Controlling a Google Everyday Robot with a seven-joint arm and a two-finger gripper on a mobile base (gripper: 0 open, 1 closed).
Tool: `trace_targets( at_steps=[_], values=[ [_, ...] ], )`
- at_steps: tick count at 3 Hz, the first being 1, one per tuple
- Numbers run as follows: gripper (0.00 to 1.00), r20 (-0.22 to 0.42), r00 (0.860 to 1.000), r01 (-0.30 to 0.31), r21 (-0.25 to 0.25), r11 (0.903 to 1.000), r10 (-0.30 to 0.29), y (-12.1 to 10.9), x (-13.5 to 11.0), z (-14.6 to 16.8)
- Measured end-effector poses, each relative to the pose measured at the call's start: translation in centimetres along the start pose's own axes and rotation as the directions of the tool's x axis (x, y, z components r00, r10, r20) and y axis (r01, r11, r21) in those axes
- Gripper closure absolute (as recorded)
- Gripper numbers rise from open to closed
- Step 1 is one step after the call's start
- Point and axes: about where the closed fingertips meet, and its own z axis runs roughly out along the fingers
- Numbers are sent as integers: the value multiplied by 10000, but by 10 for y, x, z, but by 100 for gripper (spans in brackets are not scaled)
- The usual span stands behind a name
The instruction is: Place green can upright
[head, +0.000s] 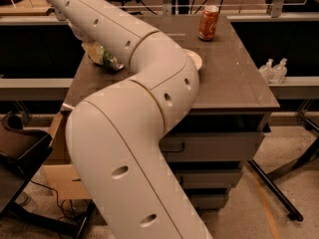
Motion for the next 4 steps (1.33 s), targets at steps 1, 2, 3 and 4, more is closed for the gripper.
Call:
trace_targets(
  at_steps=[1, 2, 3, 4],
  values=[
    [100, 112, 9999, 7, 41, 10000, -7, -1, -3, 3],
    [100, 113, 9999, 7, 41, 10000, -8, -1, -3, 4],
    [100, 806, 9967, 67, 1, 10000, -67, -12, -6, -9],
    [100, 2196, 9756, -43, -96, 9999, 63, -30, -7, -39]
  ],
)
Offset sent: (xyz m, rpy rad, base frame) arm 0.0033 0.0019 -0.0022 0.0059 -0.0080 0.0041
